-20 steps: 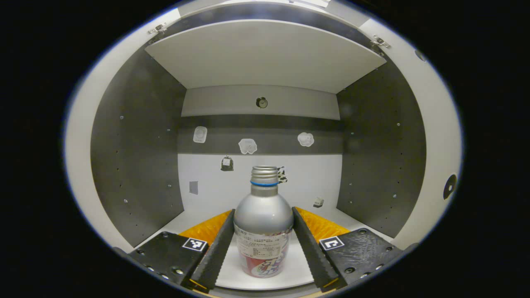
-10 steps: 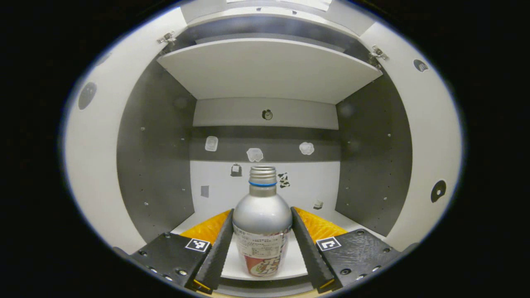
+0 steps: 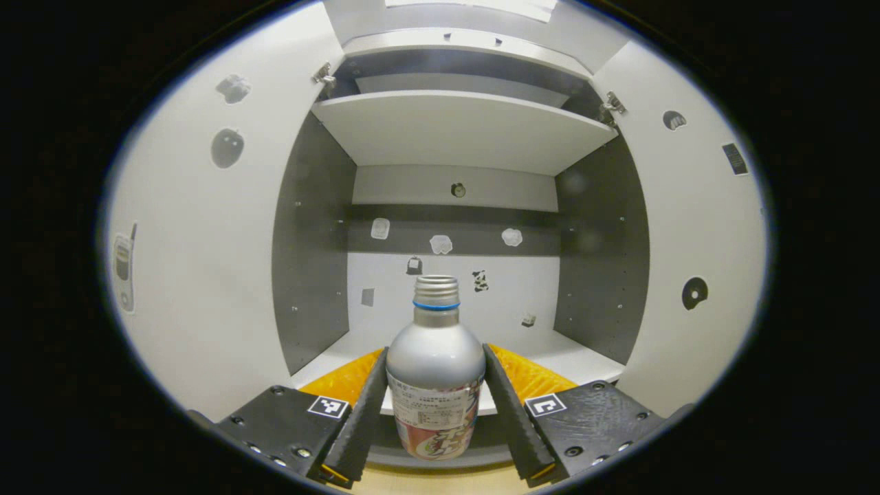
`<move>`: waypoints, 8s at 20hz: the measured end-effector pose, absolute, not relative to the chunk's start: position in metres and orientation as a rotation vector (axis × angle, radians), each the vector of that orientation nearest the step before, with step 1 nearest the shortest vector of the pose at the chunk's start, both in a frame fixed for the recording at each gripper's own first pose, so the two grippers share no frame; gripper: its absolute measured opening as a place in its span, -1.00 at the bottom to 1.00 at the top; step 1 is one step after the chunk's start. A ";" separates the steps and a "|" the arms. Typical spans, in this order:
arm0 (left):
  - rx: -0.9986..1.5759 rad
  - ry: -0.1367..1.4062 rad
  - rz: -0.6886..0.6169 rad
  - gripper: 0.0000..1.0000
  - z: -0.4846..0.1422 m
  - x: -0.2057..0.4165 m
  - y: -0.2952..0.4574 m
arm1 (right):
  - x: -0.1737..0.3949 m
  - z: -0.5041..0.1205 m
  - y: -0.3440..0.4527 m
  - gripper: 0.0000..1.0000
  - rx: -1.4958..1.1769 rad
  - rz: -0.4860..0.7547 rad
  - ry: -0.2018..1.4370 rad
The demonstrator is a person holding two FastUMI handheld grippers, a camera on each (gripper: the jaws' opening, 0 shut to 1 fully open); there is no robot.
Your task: Grasp the bottle in the cabinet with the left hand and place it on the coaster, then close the right door with the right hand and the left door with the left hand.
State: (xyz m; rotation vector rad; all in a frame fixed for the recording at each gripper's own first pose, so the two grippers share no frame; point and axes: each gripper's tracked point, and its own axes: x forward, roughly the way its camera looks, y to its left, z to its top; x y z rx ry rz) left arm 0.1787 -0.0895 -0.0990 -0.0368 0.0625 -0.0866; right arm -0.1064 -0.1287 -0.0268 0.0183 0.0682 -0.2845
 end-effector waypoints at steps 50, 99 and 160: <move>0.121 0.446 -0.252 0.57 -0.388 -0.034 -0.148 | -0.085 -0.089 -0.094 0.98 0.042 -0.241 0.200; -0.037 0.305 -0.073 0.92 -0.160 -0.021 -0.068 | -0.032 0.045 -0.148 0.92 -0.036 -0.267 -0.017; -0.081 0.246 0.245 0.99 -0.103 -0.055 0.097 | 0.097 -0.043 0.025 0.88 0.020 0.153 0.249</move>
